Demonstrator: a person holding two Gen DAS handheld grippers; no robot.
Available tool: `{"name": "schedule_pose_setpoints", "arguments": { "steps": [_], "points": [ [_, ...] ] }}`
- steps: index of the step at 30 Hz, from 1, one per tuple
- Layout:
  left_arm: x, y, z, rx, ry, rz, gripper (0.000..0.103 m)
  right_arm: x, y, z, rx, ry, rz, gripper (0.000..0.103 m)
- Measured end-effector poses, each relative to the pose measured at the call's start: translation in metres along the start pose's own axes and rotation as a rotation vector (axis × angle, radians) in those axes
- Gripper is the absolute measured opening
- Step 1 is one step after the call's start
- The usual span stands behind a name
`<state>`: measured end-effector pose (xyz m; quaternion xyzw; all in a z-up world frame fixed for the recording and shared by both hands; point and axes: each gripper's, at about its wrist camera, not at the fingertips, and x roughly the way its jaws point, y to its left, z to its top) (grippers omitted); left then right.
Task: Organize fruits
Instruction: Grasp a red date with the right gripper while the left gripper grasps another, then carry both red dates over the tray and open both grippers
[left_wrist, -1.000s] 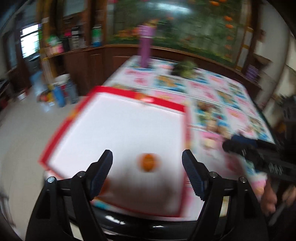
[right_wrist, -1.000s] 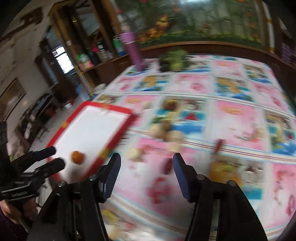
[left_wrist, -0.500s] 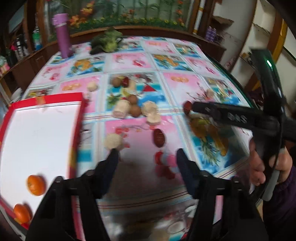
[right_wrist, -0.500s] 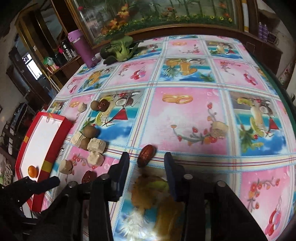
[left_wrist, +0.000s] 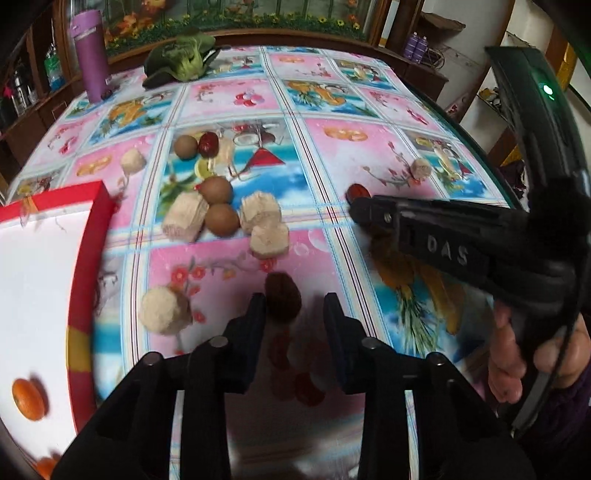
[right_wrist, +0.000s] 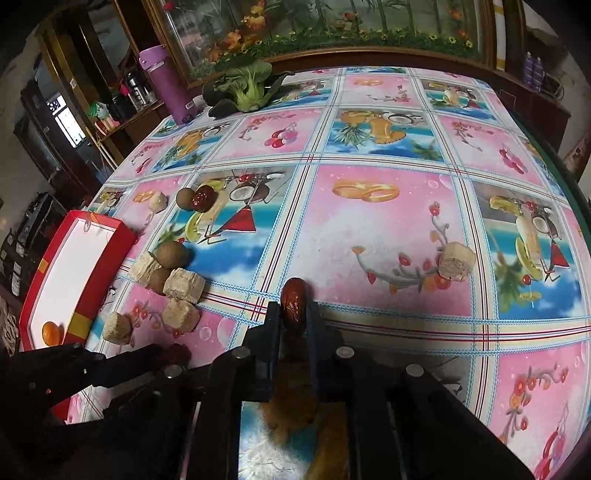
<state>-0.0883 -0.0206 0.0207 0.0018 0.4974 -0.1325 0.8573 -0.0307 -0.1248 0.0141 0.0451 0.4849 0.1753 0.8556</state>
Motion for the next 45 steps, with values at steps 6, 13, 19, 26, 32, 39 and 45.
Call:
{"name": "schedule_pose_setpoints", "arguments": {
  "steps": [6,13,19,26,32,39,45],
  "points": [
    [0.003,-0.004,0.001,0.027,-0.030,0.027,0.022,0.000,-0.003,0.002,0.019,0.001,0.034,0.012],
    [-0.001,0.000,-0.003,0.018,-0.055,0.023,0.022,-0.010,-0.001,0.002,0.020,-0.060,0.050,0.012],
    [-0.036,0.018,-0.016,-0.041,-0.120,0.024,0.022,-0.025,0.014,-0.004,0.028,-0.122,0.088,0.011],
    [-0.103,0.064,-0.036,-0.130,-0.260,0.098,0.022,-0.037,0.078,-0.002,-0.067,-0.137,0.173,0.011],
    [-0.142,0.119,-0.057,-0.243,-0.341,0.189,0.022,-0.029,0.149,0.003,-0.180,-0.103,0.251,0.011],
    [-0.155,0.181,-0.088,-0.372,-0.352,0.264,0.022,-0.013,0.229,0.000,-0.293,-0.073,0.324,0.011],
    [-0.149,0.211,-0.104,-0.425,-0.335,0.336,0.022,0.017,0.263,-0.004,-0.322,0.012,0.334,0.011]
  ]
}}
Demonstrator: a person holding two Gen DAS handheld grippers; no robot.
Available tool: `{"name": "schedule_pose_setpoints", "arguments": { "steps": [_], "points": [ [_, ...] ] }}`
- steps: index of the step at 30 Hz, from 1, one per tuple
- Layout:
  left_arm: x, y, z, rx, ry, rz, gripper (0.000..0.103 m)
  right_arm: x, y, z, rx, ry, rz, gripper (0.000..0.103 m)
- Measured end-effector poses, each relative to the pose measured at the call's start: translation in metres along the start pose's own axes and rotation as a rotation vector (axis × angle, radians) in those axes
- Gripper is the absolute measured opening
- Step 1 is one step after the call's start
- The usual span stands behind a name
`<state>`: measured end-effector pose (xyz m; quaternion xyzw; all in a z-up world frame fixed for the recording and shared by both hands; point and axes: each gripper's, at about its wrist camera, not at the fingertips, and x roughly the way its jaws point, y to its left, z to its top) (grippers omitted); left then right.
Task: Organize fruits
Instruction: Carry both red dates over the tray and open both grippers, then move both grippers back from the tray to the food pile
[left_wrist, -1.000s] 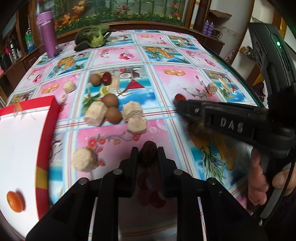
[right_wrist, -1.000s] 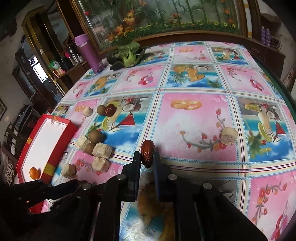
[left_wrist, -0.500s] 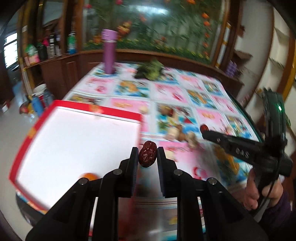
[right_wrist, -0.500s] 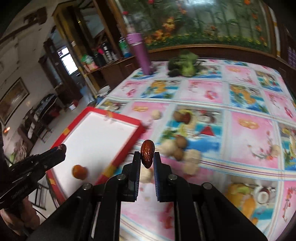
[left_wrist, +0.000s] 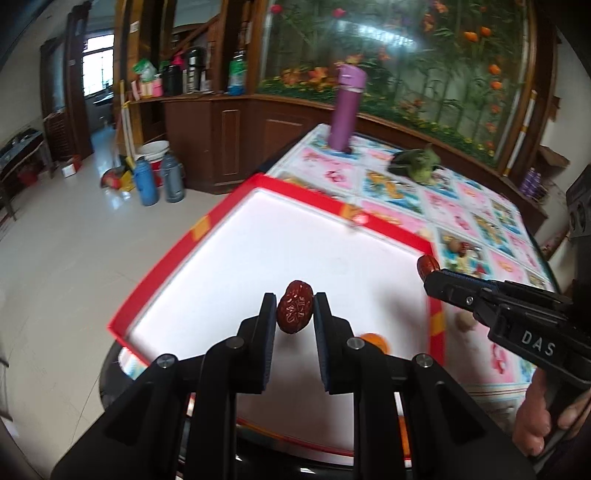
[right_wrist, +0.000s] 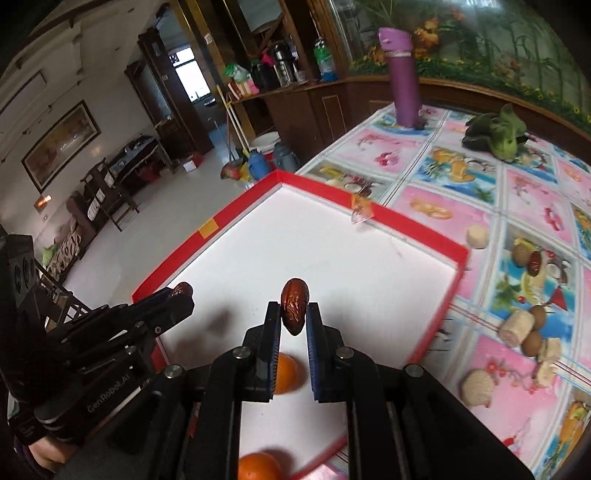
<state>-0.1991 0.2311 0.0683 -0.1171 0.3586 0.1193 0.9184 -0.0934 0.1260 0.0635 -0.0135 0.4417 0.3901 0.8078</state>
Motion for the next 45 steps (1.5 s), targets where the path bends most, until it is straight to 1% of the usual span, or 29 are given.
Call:
{"name": "schedule_pose_setpoints", "arguments": {
  "steps": [2,4,8,11,14,17,20,21,22,23,24,25,27,28,29,30,33,37,41,44,45],
  "points": [
    [0.007,0.007,-0.002,-0.008,0.014,0.014,0.022,0.011,0.001,0.000,0.004,0.037,-0.003,0.011],
    [0.015,0.010,-0.004,-0.011,0.030,0.020,0.022,0.022,-0.002,0.000,0.015,0.065,-0.027,0.011],
    [0.025,0.014,-0.009,-0.014,0.062,0.030,0.022,0.027,-0.008,-0.002,0.040,0.077,-0.037,0.011],
    [0.029,0.014,-0.011,-0.008,0.068,0.045,0.022,0.029,-0.010,-0.003,0.048,0.086,-0.047,0.011],
    [0.032,0.014,-0.010,0.003,0.071,0.076,0.022,0.034,-0.011,-0.004,0.051,0.103,-0.053,0.011],
    [0.036,0.014,-0.011,0.015,0.074,0.131,0.022,0.040,-0.012,-0.005,0.047,0.123,-0.061,0.012],
    [0.040,0.014,-0.013,0.032,0.080,0.184,0.022,0.038,-0.009,-0.005,0.031,0.114,-0.081,0.013],
    [0.041,0.014,-0.014,0.037,0.084,0.197,0.022,0.037,-0.008,-0.005,0.024,0.120,-0.083,0.020],
    [0.041,0.014,-0.014,0.040,0.084,0.203,0.022,0.035,-0.007,-0.006,0.020,0.121,-0.082,0.031],
    [0.041,0.013,-0.014,0.046,0.085,0.214,0.022,0.033,-0.008,-0.006,0.019,0.118,-0.080,0.038],
    [0.041,0.013,-0.015,0.053,0.086,0.231,0.023,0.028,-0.008,-0.006,0.019,0.106,-0.081,0.048],
    [0.040,0.012,-0.015,0.062,0.084,0.245,0.023,0.026,-0.009,-0.006,0.020,0.093,-0.080,0.051],
    [0.037,0.010,-0.014,0.073,0.074,0.265,0.028,0.015,-0.009,-0.005,0.011,0.052,-0.080,0.051],
    [0.036,0.009,-0.013,0.075,0.068,0.274,0.036,0.011,-0.009,-0.004,0.003,0.040,-0.081,0.051],
    [0.032,0.009,-0.013,0.078,0.054,0.284,0.042,0.006,-0.008,-0.004,-0.005,0.026,-0.086,0.051],
    [0.028,0.007,-0.012,0.083,0.039,0.295,0.044,0.001,-0.007,-0.003,-0.013,0.010,-0.093,0.051],
    [0.017,0.002,-0.007,0.102,-0.002,0.319,0.045,-0.014,-0.007,-0.003,-0.029,-0.031,-0.100,0.051],
    [0.004,-0.008,0.000,0.114,-0.040,0.322,0.048,-0.033,-0.012,-0.002,-0.026,-0.070,-0.100,0.051],
    [-0.007,-0.021,0.004,0.135,-0.067,0.316,0.049,-0.058,-0.028,-0.006,0.005,-0.105,-0.096,0.051],
    [-0.013,-0.034,0.006,0.148,-0.074,0.283,0.050,-0.081,-0.050,-0.015,0.030,-0.135,-0.119,0.051],
    [-0.015,-0.038,0.006,0.148,-0.070,0.249,0.050,-0.089,-0.060,-0.018,0.042,-0.144,-0.131,0.051]
  ]
}}
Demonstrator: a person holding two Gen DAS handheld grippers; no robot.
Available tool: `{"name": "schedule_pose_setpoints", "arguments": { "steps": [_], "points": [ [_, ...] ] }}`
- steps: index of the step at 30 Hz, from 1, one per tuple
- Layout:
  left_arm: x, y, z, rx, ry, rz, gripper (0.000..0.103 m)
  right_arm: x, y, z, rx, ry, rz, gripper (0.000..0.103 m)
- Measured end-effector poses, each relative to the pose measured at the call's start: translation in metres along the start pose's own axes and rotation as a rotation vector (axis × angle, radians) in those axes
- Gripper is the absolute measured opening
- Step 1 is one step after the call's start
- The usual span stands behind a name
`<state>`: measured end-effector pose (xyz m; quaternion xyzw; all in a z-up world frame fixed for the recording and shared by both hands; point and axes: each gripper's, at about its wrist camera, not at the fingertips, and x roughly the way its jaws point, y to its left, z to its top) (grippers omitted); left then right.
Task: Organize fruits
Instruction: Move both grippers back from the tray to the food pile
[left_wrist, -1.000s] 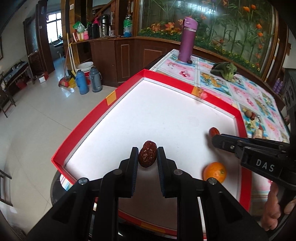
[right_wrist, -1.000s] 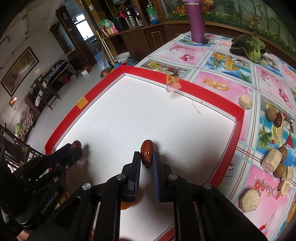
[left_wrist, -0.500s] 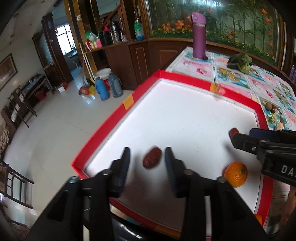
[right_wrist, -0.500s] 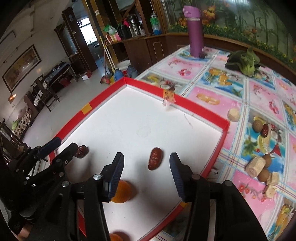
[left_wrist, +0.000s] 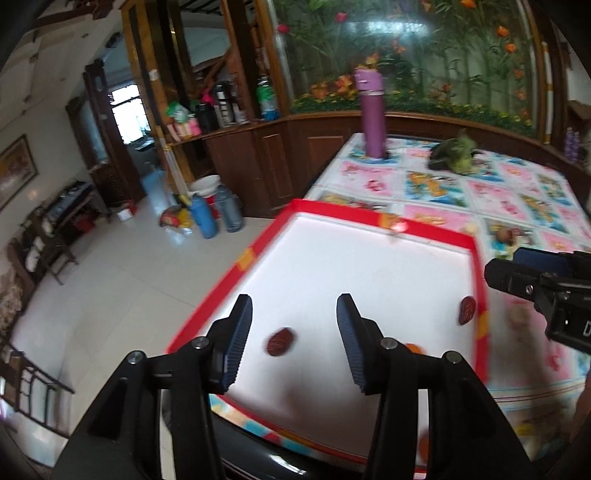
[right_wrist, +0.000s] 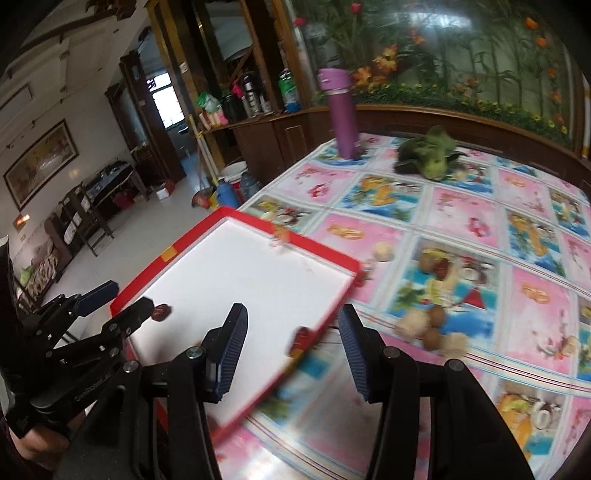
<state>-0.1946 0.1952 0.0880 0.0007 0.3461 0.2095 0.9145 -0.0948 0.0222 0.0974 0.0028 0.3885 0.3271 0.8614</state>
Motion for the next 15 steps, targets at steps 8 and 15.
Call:
{"name": "schedule_pose_setpoints", "arguments": {
  "steps": [8,15],
  "points": [
    [-0.010,-0.064,0.001,0.128,0.035,-0.224,0.070,-0.046,-0.103,-0.032,0.123,-0.007,-0.181,0.051],
    [-0.009,-0.133,-0.002,0.247,0.104,-0.375,0.070,-0.066,-0.173,-0.058,0.243,0.008,-0.256,0.051]
  ]
}}
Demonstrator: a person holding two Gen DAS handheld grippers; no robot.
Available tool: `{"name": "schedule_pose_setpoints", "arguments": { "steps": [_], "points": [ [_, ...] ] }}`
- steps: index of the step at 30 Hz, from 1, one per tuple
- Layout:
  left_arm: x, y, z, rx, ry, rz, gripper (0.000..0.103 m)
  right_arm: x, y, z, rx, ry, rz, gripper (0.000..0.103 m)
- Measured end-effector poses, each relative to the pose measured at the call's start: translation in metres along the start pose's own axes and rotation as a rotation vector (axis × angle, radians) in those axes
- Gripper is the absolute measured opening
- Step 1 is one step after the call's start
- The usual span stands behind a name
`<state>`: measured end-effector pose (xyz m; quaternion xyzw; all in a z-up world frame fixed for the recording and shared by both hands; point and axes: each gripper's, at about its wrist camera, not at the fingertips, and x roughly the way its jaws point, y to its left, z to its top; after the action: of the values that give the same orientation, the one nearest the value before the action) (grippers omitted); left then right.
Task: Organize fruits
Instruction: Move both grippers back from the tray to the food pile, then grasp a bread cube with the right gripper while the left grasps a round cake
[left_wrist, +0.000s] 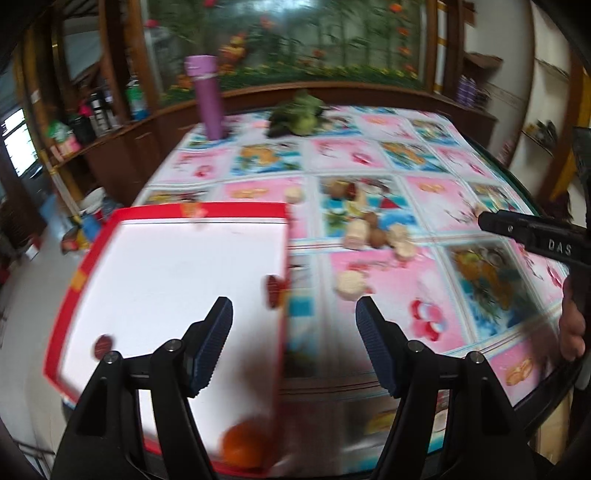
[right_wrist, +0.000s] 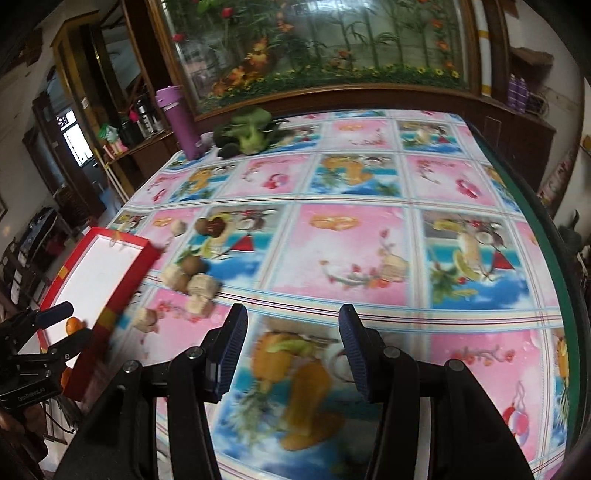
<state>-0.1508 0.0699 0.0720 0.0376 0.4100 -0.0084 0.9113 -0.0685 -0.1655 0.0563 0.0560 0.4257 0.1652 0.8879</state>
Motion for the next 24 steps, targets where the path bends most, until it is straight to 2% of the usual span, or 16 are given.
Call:
{"name": "schedule_pose_setpoints", "arguments": {
  "steps": [5,7,10,15,19,20,22,23,24],
  "points": [
    [0.022,-0.024,0.002,0.050,0.062,-0.024,0.070,0.012,-0.010,-0.004,0.032,0.039,0.043,0.051],
    [0.031,-0.030,0.003,0.057,0.089,-0.044,0.070,0.021,-0.001,-0.004,0.043,0.068,0.112,0.051],
    [0.044,-0.033,0.003,0.069,0.118,-0.052,0.070,0.033,0.021,-0.004,0.010,0.106,0.170,0.051],
    [0.057,-0.032,0.004,0.057,0.150,-0.089,0.069,0.055,0.067,0.004,-0.087,0.149,0.159,0.051],
    [0.059,-0.022,0.004,0.034,0.161,-0.092,0.067,0.075,0.083,0.006,-0.110,0.192,0.126,0.049],
    [0.058,-0.018,0.003,0.024,0.163,-0.098,0.067,0.080,0.086,0.006,-0.111,0.207,0.119,0.048],
    [0.054,-0.011,0.002,0.011,0.162,-0.110,0.067,0.085,0.090,0.005,-0.124,0.221,0.103,0.038],
    [0.054,-0.010,0.002,0.008,0.162,-0.118,0.066,0.085,0.093,0.004,-0.144,0.207,0.076,0.035],
    [0.053,-0.009,0.003,0.006,0.162,-0.126,0.066,0.085,0.095,0.003,-0.160,0.207,0.061,0.026]
  ]
}}
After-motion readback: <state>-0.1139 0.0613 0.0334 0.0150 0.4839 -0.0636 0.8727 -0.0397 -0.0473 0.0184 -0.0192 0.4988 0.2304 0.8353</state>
